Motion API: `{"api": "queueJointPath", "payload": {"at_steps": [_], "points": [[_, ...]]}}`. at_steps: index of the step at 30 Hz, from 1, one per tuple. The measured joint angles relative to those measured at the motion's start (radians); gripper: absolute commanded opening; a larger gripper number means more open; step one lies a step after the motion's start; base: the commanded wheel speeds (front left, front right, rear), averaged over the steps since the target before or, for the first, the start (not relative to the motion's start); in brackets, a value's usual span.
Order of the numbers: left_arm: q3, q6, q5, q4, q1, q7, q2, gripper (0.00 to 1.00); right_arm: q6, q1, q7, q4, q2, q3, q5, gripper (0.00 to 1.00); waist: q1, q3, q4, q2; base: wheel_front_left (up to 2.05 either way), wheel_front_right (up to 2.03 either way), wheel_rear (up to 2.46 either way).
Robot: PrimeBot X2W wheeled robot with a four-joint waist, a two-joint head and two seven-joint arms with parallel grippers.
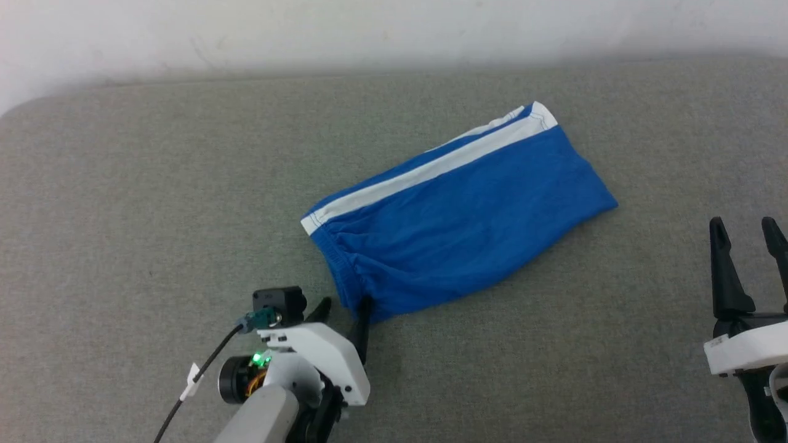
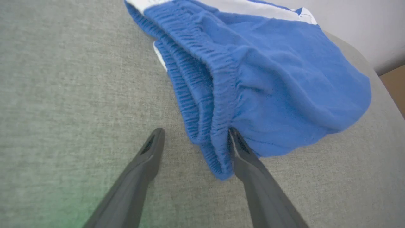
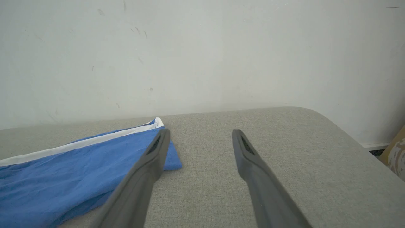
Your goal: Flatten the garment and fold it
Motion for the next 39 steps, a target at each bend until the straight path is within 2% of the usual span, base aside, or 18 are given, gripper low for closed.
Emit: {"api": "queueJointPath", "payload": {"at_steps": [7, 8, 9, 10, 14, 17, 23, 27, 31, 35, 39], "points": [[-0.019, 0.000, 0.009, 0.050, -0.063, 0.031, -0.005, 1.00, 0.000, 0.000, 0.014, -0.016, 0.020, -0.007, -0.023, 1.00, -0.0002, 0.048, -0.015, 0.0000, 0.00, 0.00, 0.00], [-0.022, 0.001, 0.014, 0.057, -0.070, 0.035, -0.005, 0.59, 0.000, 0.000, 0.015, -0.017, 0.020, -0.003, -0.026, 1.00, -0.0002, 0.052, -0.015, 0.0000, 0.00, 0.00, 0.00], [-0.026, 0.001, 0.018, 0.064, -0.076, 0.039, -0.004, 0.09, 0.000, 0.000, 0.018, -0.019, 0.020, 0.002, -0.028, 1.00, -0.0002, 0.054, -0.013, 0.0000, 0.00, 0.00, 0.00], [-0.031, 0.001, 0.021, 0.071, -0.084, 0.046, -0.003, 0.00, 0.000, 0.000, 0.023, -0.019, 0.018, 0.006, -0.032, 1.00, -0.0002, 0.054, -0.011, 0.0000, 0.00, 0.00, 0.00], [-0.028, -0.002, 0.020, 0.084, -0.095, 0.038, -0.011, 0.00, 0.000, -0.005, 0.043, -0.025, -0.006, 0.015, -0.039, 1.00, 0.0000, 0.047, 0.006, 0.0000, 0.00, 0.00, 0.00], [-0.031, -0.010, 0.020, 0.091, -0.094, 0.002, -0.020, 0.00, 0.000, -0.018, 0.087, -0.027, -0.050, 0.045, -0.037, 1.00, 0.0001, 0.036, 0.024, 0.0000, 0.00, 0.00, 0.00], [-0.053, -0.026, 0.024, 0.060, -0.065, -0.032, -0.024, 0.00, 0.000, -0.091, 0.284, 0.010, -0.103, 0.137, 0.011, 1.00, 0.0001, 0.013, 0.074, 0.0000, 0.00, 0.00, 0.00], [-0.075, -0.026, 0.035, 0.004, -0.053, -0.030, -0.021, 0.00, 0.000, -0.202, 0.407, 0.106, -0.106, 0.168, 0.048, 1.00, 0.0001, 0.013, 0.111, 0.0000, 0.00, 0.00, 0.00], [-0.103, -0.027, 0.053, -0.053, -0.052, -0.018, -0.021, 0.00, 0.000, -0.318, 0.507, 0.246, -0.107, 0.168, 0.027, 1.00, 0.0001, 0.029, 0.145, 0.0000, 0.00, 0.00, 0.00], [-0.132, -0.036, 0.063, -0.084, -0.054, -0.010, -0.022, 0.00, 0.000, -0.404, 0.570, 0.392, -0.102, 0.161, -0.019, 1.00, 0.0002, 0.057, 0.175, 0.0000, 0.00, 0.00, 0.00], [-0.149, -0.036, 0.069, -0.099, -0.060, -0.010, -0.030, 0.00, 0.000, -0.454, 0.578, 0.491, -0.109, 0.196, -0.058, 1.00, 0.0002, 0.084, 0.203, 0.0000, 0.00, 0.00, 0.00]]}}
